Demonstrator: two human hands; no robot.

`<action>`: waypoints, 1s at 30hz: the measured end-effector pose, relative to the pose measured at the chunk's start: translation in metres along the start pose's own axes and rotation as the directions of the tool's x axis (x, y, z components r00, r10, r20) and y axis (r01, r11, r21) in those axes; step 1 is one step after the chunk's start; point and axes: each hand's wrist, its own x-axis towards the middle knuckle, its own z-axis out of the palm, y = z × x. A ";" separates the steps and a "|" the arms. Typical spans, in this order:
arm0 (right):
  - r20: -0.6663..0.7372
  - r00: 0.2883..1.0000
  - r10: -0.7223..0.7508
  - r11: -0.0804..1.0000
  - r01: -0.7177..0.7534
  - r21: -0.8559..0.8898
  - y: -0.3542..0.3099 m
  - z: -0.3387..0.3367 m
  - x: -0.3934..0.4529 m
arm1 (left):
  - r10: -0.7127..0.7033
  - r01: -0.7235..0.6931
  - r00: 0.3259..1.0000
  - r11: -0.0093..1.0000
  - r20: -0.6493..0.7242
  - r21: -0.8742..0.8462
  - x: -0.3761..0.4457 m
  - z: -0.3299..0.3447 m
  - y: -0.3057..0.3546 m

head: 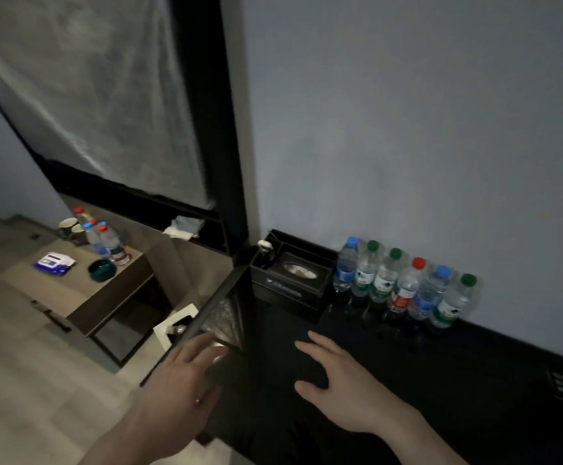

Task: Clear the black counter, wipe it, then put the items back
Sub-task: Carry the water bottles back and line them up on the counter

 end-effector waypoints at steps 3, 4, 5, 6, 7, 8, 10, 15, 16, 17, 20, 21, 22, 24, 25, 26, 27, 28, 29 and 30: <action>0.032 0.999 -0.023 1.000 0.023 -0.013 -0.046 0.037 0.013 | -0.036 0.037 0.999 0.999 -0.040 0.011 -0.038 -0.020 -0.047; 0.044 0.999 -0.024 1.000 0.025 -0.013 -0.061 0.048 0.017 | -0.060 0.062 0.997 0.998 -0.042 0.023 -0.051 -0.026 -0.060; 0.058 0.998 -0.029 1.000 0.030 -0.010 -0.075 0.057 0.020 | -0.085 0.086 0.995 0.996 -0.046 0.028 -0.061 -0.031 -0.072; 0.070 0.997 -0.037 0.999 0.038 -0.007 -0.088 0.066 0.023 | -0.100 0.101 0.994 0.994 -0.051 0.027 -0.070 -0.035 -0.084; 0.083 0.996 -0.044 0.999 0.045 -0.007 -0.100 0.073 0.027 | -0.110 0.111 0.992 0.994 -0.058 0.021 -0.077 -0.038 -0.097; 0.095 0.994 -0.050 0.999 0.051 -0.011 -0.111 0.080 0.031 | -0.126 0.127 0.990 0.992 -0.065 0.004 -0.084 -0.041 -0.110; 0.123 0.991 -0.055 0.998 0.059 -0.030 -0.131 0.090 0.042 | -0.158 0.157 0.985 0.987 -0.069 -0.018 -0.093 -0.046 -0.135; 0.170 0.982 -0.084 0.992 0.099 -0.082 -0.172 0.112 0.082 | -0.230 0.227 0.968 0.973 -0.103 -0.045 -0.101 -0.060 -0.183; 0.178 0.980 -0.088 0.991 0.105 -0.088 -0.180 0.116 0.093 | -0.244 0.240 0.964 0.970 -0.107 -0.049 -0.101 -0.064 -0.193; 0.190 0.978 -0.091 0.990 0.110 -0.091 -0.188 0.120 0.104 | -0.259 0.254 0.960 0.966 -0.107 -0.056 -0.101 -0.068 -0.204; 0.239 0.966 -0.102 0.989 0.123 -0.077 -0.213 0.132 0.145 | -0.310 0.305 0.943 0.951 -0.120 -0.060 -0.099 -0.081 -0.243; 0.254 0.961 -0.109 0.989 0.132 -0.073 -0.223 0.138 0.160 | -0.328 0.324 0.936 0.945 -0.129 -0.054 -0.097 -0.088 -0.257; 0.259 0.959 -0.118 0.987 0.141 -0.074 -0.233 0.144 0.176 | -0.348 0.344 0.928 0.938 -0.132 -0.048 -0.094 -0.095 -0.271; 0.251 0.959 -0.130 0.985 0.154 -0.079 -0.253 0.157 0.208 | -0.383 0.381 0.916 0.924 -0.118 -0.038 -0.083 -0.110 -0.297; 0.246 0.959 -0.138 0.983 0.162 -0.081 -0.263 0.164 0.224 | -0.398 0.397 0.911 0.917 -0.106 -0.029 -0.076 -0.118 -0.311; 0.242 0.959 -0.145 0.982 0.170 -0.083 -0.271 0.169 0.241 | -0.409 0.409 0.907 0.912 -0.096 -0.021 -0.068 -0.127 -0.325; 0.241 0.959 -0.147 0.981 0.173 -0.088 -0.279 0.173 0.257 | -0.418 0.418 0.904 0.908 -0.089 -0.018 -0.060 -0.135 -0.339; 0.242 0.960 -0.142 0.981 0.169 -0.095 -0.287 0.175 0.273 | -0.426 0.426 0.901 0.905 -0.081 -0.019 -0.053 -0.143 -0.353; 0.243 0.961 -0.133 0.982 0.162 -0.102 -0.295 0.176 0.289 | -0.432 0.432 0.899 0.902 -0.075 -0.023 -0.046 -0.151 -0.367; 0.244 0.961 -0.127 0.981 0.158 -0.114 -0.302 0.177 0.305 | -0.436 0.435 0.897 0.900 -0.071 -0.024 -0.039 -0.159 -0.380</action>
